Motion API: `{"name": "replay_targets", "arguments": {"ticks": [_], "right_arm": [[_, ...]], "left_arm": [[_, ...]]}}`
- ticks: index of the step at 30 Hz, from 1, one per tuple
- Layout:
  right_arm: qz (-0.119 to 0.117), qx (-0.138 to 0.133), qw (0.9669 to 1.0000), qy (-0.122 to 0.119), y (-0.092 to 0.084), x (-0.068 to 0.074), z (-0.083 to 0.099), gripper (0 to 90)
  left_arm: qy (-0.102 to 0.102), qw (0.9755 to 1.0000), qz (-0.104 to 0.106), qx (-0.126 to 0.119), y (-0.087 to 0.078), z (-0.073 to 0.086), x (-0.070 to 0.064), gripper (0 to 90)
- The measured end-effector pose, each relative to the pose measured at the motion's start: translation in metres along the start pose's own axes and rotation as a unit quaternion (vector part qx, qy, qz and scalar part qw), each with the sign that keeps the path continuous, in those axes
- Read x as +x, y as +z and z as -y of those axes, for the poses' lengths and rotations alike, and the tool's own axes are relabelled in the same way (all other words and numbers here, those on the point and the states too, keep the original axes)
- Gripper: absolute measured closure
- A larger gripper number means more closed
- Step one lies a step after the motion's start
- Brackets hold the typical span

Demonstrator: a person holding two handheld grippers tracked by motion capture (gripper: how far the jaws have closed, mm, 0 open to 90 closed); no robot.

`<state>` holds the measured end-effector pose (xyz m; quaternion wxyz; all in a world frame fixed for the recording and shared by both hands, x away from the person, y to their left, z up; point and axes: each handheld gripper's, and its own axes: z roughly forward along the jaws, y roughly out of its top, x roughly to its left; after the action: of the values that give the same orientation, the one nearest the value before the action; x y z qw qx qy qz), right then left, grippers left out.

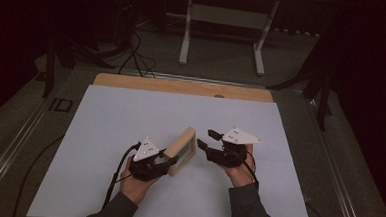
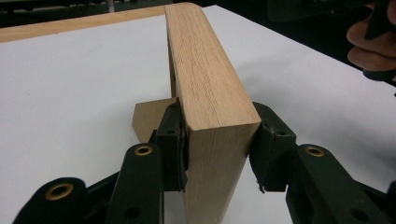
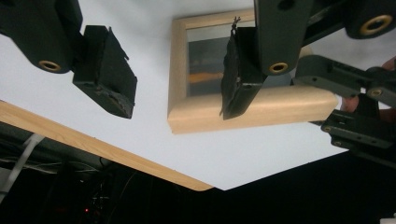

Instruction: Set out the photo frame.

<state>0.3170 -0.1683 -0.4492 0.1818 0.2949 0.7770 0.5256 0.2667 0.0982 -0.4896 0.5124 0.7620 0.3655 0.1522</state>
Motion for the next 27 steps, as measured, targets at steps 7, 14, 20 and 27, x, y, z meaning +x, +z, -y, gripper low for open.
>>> {"name": "replay_targets", "arguments": {"ticks": [7, 14, 20, 27], "right_arm": [[0.008, -0.009, 0.9999, 0.003, -0.003, -0.002, -0.001, 49.3], [0.004, -0.023, 0.9997, 0.001, -0.007, -0.002, -0.003, 69.4], [0.017, -0.023, 0.9996, -0.008, -0.006, 0.0, -0.004, 84.2], [0.027, -0.018, 0.9994, -0.013, -0.004, 0.0, -0.003, 89.6]], "left_arm": [[0.022, 0.9997, 0.002, 0.0, 0.001, 0.001, -0.005, 60.4], [0.048, 0.9988, -0.002, 0.001, 0.002, 0.001, -0.013, 60.3], [0.07, 0.9975, 0.012, 0.002, 0.003, 0.001, -0.019, 60.4], [0.09, 0.9954, 0.033, 0.0, 0.004, 0.002, -0.026, 60.4]]}}
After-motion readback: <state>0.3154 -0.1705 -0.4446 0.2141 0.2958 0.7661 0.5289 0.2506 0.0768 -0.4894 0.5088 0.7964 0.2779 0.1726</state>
